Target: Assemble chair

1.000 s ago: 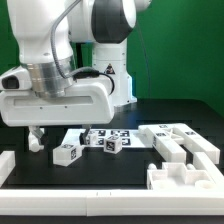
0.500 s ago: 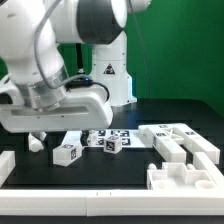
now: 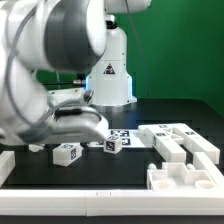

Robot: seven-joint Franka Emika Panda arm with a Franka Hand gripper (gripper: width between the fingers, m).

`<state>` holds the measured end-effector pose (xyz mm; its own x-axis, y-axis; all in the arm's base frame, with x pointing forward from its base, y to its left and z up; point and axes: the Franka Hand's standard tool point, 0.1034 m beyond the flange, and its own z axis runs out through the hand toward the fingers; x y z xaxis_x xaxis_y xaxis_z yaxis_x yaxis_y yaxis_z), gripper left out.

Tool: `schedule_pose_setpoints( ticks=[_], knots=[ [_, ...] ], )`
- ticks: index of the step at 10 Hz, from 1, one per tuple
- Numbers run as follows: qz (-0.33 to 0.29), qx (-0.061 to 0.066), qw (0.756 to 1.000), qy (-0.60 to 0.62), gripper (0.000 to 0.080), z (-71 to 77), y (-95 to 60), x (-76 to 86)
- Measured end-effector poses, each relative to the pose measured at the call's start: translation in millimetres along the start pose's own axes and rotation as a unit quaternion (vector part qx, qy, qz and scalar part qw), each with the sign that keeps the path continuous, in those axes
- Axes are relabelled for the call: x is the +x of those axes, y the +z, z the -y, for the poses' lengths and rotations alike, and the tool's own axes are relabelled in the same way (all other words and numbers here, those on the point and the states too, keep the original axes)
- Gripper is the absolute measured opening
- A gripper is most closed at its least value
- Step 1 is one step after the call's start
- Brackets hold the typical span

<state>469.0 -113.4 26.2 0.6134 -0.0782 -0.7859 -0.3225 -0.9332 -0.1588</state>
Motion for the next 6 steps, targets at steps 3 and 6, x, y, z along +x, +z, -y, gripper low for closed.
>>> schedule_pose_setpoints(
  ticks=[3, 6],
  knots=[
    [0.016, -0.002, 1.000, 0.000, 0.0648, 1.3, -0.7, 6.9],
    [0.071, 0.001, 0.994, 0.078, 0.0648, -12.3, 19.2, -4.3]
  ],
)
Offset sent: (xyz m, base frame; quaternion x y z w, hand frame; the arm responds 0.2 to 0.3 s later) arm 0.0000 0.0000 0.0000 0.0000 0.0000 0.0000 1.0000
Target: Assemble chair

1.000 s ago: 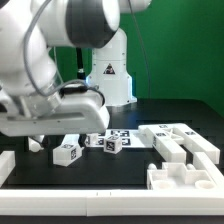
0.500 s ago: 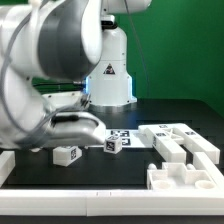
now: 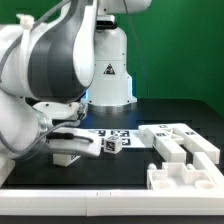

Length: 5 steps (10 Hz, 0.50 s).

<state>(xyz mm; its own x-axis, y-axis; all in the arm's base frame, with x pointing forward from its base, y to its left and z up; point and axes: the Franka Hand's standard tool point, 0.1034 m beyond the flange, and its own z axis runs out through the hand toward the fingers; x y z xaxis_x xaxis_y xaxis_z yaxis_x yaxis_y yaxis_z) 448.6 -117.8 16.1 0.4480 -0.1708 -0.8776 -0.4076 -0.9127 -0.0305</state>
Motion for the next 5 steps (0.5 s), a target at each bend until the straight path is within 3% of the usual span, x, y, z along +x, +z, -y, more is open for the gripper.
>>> schedule_pose_setpoints(
  ticks=[5],
  knots=[
    [0.006, -0.001, 1.000, 0.004, 0.0648, 0.6, 4.1, 0.3]
  ],
)
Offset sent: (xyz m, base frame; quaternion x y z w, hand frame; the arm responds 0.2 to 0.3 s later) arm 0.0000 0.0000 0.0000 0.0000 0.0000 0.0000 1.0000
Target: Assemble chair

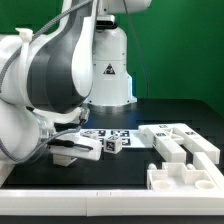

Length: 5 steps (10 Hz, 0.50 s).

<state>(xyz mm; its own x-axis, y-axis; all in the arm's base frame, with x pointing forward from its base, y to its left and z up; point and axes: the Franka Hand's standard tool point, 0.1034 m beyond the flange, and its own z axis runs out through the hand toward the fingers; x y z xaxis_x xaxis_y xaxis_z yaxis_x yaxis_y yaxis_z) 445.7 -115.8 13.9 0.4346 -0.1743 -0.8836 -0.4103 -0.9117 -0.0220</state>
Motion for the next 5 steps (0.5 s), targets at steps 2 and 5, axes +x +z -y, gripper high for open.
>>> schedule_pose_setpoints(
  ticks=[2, 5],
  knots=[
    [0.000, 0.000, 1.000, 0.000, 0.0411, 0.1, 0.1, 0.0],
    [-0.012, -0.002, 1.000, -0.002, 0.0282, 2.9, -4.1, 0.4]
  ],
)
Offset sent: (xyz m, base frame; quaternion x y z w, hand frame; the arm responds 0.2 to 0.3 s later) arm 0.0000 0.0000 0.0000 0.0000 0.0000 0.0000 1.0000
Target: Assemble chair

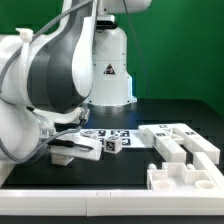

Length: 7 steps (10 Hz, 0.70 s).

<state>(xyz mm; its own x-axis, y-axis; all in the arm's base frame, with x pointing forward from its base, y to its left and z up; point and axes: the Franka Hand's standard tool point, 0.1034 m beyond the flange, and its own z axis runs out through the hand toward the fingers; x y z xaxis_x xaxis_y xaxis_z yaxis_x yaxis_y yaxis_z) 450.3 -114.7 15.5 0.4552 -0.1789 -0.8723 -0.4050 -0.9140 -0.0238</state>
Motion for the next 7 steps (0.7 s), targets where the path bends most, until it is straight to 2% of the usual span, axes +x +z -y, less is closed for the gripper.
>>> schedule_pose_setpoints(
  ticks=[1, 2, 3, 4, 5, 7],
  knots=[
    [0.004, -0.002, 1.000, -0.008, 0.0282, 9.6, -11.3, -12.2],
    [-0.013, -0.004, 1.000, -0.016, 0.0282, 19.7, -31.3, -24.5],
    [-0.056, -0.009, 0.998, -0.027, 0.0282, 35.6, -53.4, -37.0],
    [-0.081, -0.016, 0.996, -0.041, 0.0282, 53.3, -64.7, -58.0],
    [-0.129, -0.021, 0.990, -0.052, 0.0282, 63.3, -65.5, -58.9],
    [-0.191, -0.018, 0.980, -0.054, 0.0283, 63.4, -68.6, -55.1]
  ],
)
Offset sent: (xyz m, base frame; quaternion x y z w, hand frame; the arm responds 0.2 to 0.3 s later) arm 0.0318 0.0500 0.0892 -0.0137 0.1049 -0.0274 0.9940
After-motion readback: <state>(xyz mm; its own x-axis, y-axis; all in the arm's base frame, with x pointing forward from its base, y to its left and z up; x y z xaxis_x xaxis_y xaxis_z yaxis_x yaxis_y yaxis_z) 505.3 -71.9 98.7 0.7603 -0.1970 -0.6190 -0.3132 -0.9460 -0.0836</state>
